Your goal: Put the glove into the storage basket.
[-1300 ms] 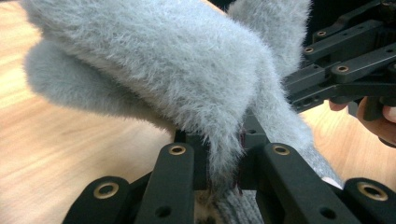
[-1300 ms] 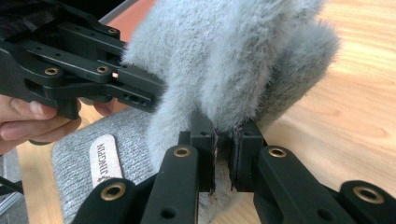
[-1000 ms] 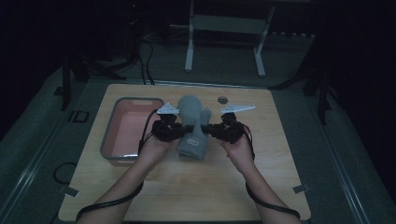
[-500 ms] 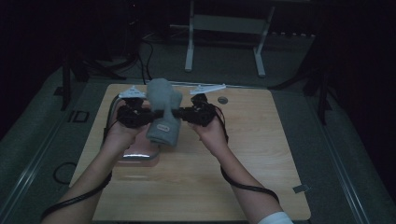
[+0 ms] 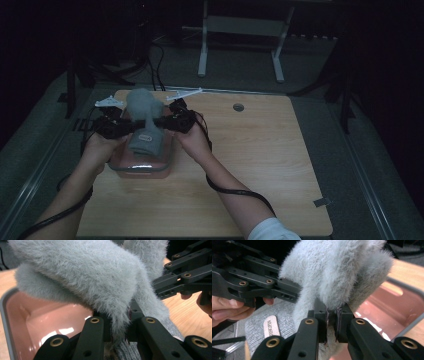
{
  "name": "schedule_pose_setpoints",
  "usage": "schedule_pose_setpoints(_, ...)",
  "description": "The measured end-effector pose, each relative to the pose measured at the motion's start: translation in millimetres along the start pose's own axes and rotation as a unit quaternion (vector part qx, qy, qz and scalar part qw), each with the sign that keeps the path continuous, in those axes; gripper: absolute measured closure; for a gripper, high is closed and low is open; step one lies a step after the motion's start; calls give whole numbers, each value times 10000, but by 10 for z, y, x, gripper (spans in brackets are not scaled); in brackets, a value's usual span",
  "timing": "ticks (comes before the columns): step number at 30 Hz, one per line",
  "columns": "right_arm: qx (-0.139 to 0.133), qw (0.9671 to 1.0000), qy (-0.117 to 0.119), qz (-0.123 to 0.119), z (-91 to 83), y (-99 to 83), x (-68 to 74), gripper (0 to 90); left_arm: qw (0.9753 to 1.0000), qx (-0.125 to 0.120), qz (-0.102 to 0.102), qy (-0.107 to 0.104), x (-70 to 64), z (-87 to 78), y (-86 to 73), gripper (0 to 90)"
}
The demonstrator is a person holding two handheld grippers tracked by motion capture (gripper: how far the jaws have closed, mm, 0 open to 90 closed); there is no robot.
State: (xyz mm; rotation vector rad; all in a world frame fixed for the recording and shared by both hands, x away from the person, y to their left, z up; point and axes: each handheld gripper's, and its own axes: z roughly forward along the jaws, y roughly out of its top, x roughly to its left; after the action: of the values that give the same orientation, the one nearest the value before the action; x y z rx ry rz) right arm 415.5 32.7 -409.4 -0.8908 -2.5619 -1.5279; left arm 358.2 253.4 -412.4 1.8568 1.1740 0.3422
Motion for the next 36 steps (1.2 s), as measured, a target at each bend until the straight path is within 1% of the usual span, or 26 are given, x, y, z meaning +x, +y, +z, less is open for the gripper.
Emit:
schedule_pose_setpoints(3, 135, 9998, -20, 131, 166, -87, -73, 827, 9998, 114, -153, 11, 95, 112, -105, 805)
schedule_pose_setpoints(4, 171, 9997, -30, 171, 204, -109, -93, 826, 9996, 175, -235, 27, 136, 168, -147, 804)
schedule_pose_setpoints(6, 273, 9992, -65, 277, 318, -180, -156, 826, 9990, 311, -316, 73, 182, 260, -211, 804)
schedule_pose_setpoints(8, 393, 9985, -123, 362, 413, -244, -203, 826, 9984, 428, -355, 133, 220, 345, -271, 804)
schedule_pose_setpoints(11, 560, 9971, -194, 482, 535, -335, -263, 826, 9967, 655, -434, 177, 269, 461, -349, 803)
schedule_pose_setpoints(13, 673, 9961, -270, 506, 606, -390, -288, 825, 9955, 797, -456, 234, 283, 519, -383, 801)
schedule_pose_setpoints(15, 772, 9950, -318, 543, 668, -441, -316, 824, 9936, 986, -445, 311, 288, 589, -415, 800)
schedule_pose_setpoints(17, 869, 9939, -405, 549, 715, -474, -333, 823, 9920, 1130, -388, 399, 284, 638, -429, 799)
schedule_pose_setpoints(19, 989, 9922, -505, 562, 764, -495, -344, 821, 9902, 1254, -375, 481, 277, 686, -430, 797)
schedule_pose_setpoints(21, 1085, 9908, -626, 504, 801, -500, -340, 817, 9877, 1431, -307, 547, 271, 738, -418, 792)
schedule_pose_setpoints(22, 1143, 9899, -691, 469, 815, -501, -339, 813, 9856, 1553, -272, 604, 268, 764, -412, 788)
schedule_pose_setpoints(24, 1262, 9881, -754, 459, 843, -506, -347, 802, 9824, 1738, -178, 664, 257, 810, -402, 770)
schedule_pose_setpoints(25, 1288, 9875, -816, 396, 852, -503, -344, 787, 9816, 1775, -199, 681, 259, 821, -397, 761)
schedule_pose_setpoints(26, 1315, 9868, -888, 328, 861, -497, -335, 767, 9802, 1831, -198, 725, 260, 834, -394, 740)
schedule_pose_setpoints(27, 1338, 9862, -924, 298, 863, -487, -327, 728, 9789, 1884, -216, 757, 264, 845, -393, 708)
schedule_pose_setpoints(28, 1301, 9865, -955, 272, 851, -475, -326, 693, 9783, 1901, -215, 800, 262, 850, -393, 671)
schedule_pose_setpoints(29, 1241, 9874, -961, 223, 831, -460, -332, 653, 9781, 1905, -177, 819, 255, 851, -393, 657)
schedule_pose_setpoints(30, 1241, 9874, -961, 223, 831, -460, -332, 653, 9781, 1905, -177, 819, 255, 851, -393, 645)
schedule_pose_setpoints(31, 1193, 9882, -933, 224, 812, -447, -335, 605, 9797, 1822, -187, 820, 242, 848, -386, 645)
schedule_pose_setpoints(32, 1099, 9892, -949, 201, 741, -401, -338, 537, 9807, 1755, -226, 829, 241, 840, -381, 578)
schedule_pose_setpoints(33, 1042, 9898, -952, 195, 701, -382, -341, 505, 9818, 1684, -257, 835, 239, 830, -377, 560)
schedule_pose_setpoints(34, 972, 9907, -928, 198, 657, -366, -342, 492, 9825, 1630, -256, 868, 238, 819, -374, 535)
schedule_pose_setpoints(36, 880, 9919, -901, 186, 573, -338, -354, 424, 9835, 1451, -205, 1060, 224, 791, -370, 447)
